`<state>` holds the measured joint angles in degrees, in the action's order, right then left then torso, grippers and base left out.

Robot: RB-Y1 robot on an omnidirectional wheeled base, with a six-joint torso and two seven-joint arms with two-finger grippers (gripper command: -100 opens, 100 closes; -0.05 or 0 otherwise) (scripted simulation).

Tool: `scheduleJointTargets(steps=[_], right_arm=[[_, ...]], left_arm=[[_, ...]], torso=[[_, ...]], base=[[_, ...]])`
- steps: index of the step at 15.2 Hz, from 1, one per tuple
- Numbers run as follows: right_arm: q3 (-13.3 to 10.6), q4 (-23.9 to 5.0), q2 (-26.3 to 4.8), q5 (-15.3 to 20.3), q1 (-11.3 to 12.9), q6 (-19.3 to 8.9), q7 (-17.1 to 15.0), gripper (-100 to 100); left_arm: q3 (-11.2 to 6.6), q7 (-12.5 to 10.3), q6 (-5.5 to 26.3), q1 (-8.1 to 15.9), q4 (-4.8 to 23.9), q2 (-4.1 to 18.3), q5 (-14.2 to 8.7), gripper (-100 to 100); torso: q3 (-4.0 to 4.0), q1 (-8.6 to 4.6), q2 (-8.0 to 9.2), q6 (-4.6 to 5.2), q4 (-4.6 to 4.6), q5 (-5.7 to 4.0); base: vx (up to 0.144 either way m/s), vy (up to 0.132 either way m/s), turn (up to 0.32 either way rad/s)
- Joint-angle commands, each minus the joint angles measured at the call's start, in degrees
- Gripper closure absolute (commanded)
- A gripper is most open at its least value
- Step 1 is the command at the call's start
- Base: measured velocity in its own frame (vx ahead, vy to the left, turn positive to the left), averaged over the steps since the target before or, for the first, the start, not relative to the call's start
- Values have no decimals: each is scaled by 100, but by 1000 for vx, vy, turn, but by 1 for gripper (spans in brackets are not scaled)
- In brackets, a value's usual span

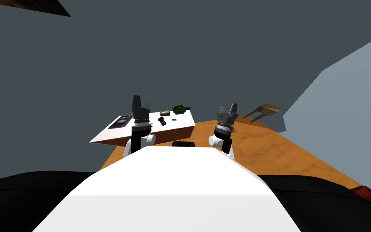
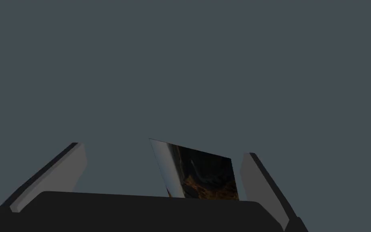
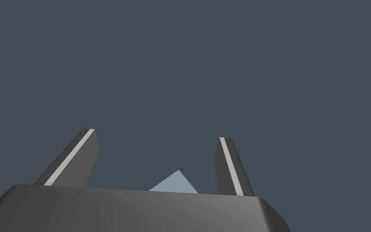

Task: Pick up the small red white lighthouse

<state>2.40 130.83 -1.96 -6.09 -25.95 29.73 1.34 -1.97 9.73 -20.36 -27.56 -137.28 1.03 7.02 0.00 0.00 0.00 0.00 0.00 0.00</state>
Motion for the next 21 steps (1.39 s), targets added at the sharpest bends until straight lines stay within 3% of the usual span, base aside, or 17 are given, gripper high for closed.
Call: scheduleJointTargets(steps=[1,2,5,10,17,21], right_arm=[[0,0,0,0,0,0,0,0],[0,0,0,0,0,0,0,0],[0,0,0,0,0,0,0,0],[0,0,-1,0,0,0,0,0],[0,0,0,0,0,0,0,0],[0,0,0,0,0,0,0,0]], left_arm=[[-2,48,-3,27,104,253,39,-100],[-2,48,-3,27,104,253,39,-100],[-7,165,-11,92,358,557,135,-100],[-21,485,-32,270,1021,935,396,-100],[-31,734,-49,409,1589,1093,599,-100],[-42,1012,-67,564,2130,1207,825,-100]], torso=[[0,0,0,0,0,0],[0,3,0,0,0,0],[0,10,1,1,0,2],[1,22,2,1,0,5],[1,15,2,0,0,3],[1,19,3,0,0,4]], base=[[-2,5,-12],[-3,11,-12],[-5,21,-15],[-10,42,-32],[-9,32,-21],[-11,39,-35]])
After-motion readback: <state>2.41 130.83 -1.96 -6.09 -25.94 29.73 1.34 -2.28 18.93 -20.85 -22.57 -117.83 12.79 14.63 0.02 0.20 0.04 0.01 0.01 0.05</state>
